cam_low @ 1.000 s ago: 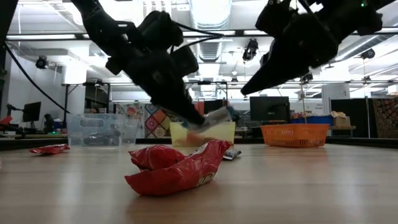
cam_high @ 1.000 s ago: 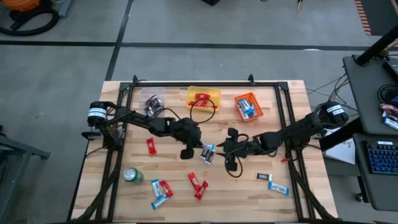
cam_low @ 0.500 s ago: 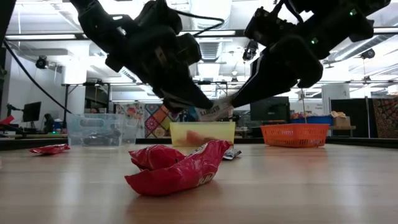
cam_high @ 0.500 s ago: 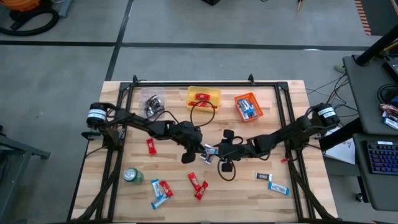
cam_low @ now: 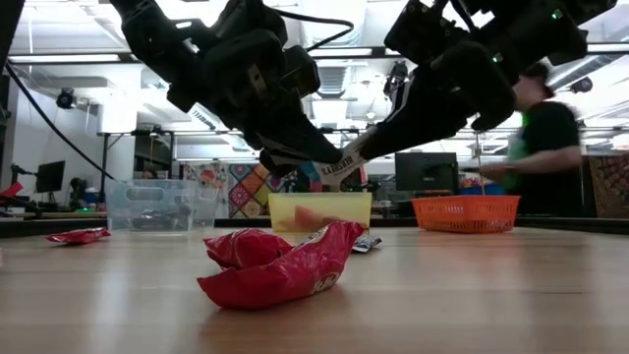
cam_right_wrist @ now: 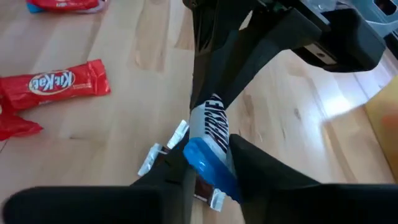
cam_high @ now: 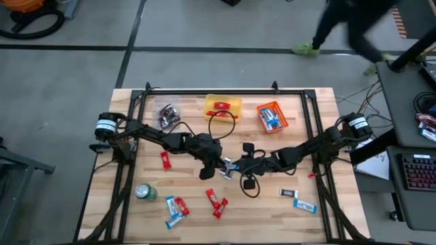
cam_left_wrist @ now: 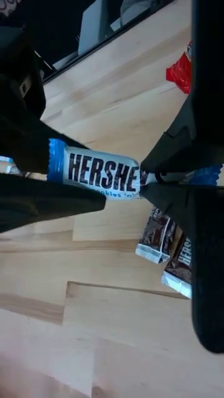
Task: Sort candy
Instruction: Put the white chocolate bar into the orange bin
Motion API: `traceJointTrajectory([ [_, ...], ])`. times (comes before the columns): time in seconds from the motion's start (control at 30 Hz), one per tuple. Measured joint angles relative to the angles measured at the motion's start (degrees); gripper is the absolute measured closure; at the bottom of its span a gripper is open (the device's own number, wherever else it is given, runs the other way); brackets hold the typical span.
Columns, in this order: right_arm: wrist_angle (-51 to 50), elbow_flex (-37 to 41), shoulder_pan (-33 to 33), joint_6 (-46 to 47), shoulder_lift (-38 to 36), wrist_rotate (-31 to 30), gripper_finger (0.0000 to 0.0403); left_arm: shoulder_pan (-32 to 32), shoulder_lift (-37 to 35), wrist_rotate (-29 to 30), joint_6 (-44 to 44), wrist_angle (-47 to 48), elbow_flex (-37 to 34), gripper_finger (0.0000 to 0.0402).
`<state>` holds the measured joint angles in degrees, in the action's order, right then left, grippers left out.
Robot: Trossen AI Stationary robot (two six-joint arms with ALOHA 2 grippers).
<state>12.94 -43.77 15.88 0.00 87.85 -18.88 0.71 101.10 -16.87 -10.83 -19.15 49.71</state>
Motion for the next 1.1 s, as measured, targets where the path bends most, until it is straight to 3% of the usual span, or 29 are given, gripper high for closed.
traceJointTrajectory([
  [0.2,-0.38,0.0,-0.02,-1.5,-0.58,1.32,0.0383,-0.13,0.02,0.65,0.07,-0.31,0.0,0.0359],
  [0.37,-1.33,0.0,-0.07,-0.8,-2.05,1.38,0.0383,-0.53,-1.45,1.03,1.41,1.0,0.09,0.0317],
  [0.6,-9.67,0.0,-2.3,2.86,-8.63,-0.33,0.0384,-1.75,-7.37,3.59,2.61,13.46,0.13,0.029],
  [0.87,-30.33,0.0,-14.16,17.2,-19.33,-6.65,0.0384,-1.73,-14.75,14.48,0.46,23.48,0.13,0.029],
  [1.1,-42.48,0.0,-28.64,26.16,-22.62,-8.31,0.0382,-1.7,-17.6,15.49,-4.07,26.0,0.13,0.029],
])
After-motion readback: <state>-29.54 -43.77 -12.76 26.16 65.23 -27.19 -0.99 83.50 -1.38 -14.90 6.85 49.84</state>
